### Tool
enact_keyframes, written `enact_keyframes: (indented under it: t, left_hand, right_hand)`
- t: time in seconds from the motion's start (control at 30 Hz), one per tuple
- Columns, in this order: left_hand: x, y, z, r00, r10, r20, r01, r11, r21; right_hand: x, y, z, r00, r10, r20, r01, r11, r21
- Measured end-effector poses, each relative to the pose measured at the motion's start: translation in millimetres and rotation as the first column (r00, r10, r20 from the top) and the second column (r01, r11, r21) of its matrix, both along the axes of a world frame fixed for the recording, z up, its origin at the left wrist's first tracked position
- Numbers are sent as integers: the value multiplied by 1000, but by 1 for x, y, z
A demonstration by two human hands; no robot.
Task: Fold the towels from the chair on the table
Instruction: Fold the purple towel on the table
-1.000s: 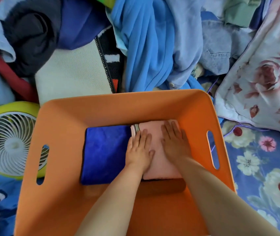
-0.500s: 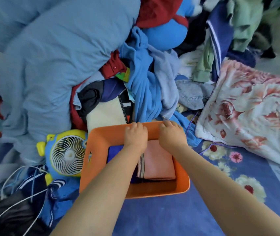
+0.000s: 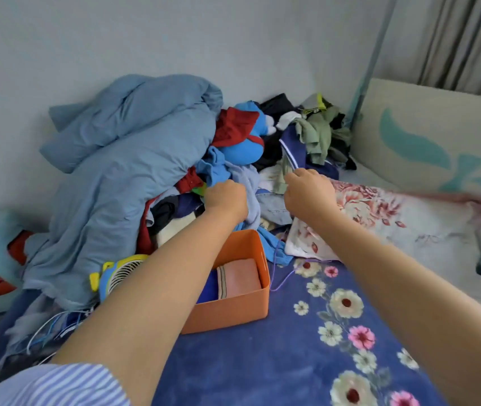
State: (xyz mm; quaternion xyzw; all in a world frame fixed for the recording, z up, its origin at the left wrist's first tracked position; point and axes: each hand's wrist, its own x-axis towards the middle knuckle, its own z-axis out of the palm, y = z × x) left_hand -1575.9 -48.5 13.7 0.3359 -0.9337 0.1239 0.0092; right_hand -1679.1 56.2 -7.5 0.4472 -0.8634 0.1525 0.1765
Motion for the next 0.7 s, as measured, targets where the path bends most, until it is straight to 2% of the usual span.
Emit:
enact_keyframes:
  t: [0.1,0.17,0.23,0.33,0.4,0.53,0.7]
  left_hand:
    - [19,57,22,997,-75,-12,75,997,-22]
    - [34,110,24,980,-196,-35,195,981,-17]
    - [46,171,17,939,-343,-41,343,939,1]
    - [64,266,2,858,-513,-30,514,856,50]
    - [78,340,-6,772,-635,-30,633,765,116]
    - [98,471,-13,570,-821,-40,817,561,136]
    - [130,639,-22,307,-950,-53,942,295,158]
  right_hand:
    - [32,75,23,993,-113,-22,112,993,-43]
    - [59,140,27,973,-232,-21,229,970,-84]
    - [88,212,21,927,-375,-1,372,921,-113]
    - [131,315,6,848,-528,52,530,844,-74]
    - [164,393,4,769,-635,76,637,770,-11]
    - [222,533,10,600,-799,37,797,601,58]
    - [310,700,6,360,-928,93,927,367,77]
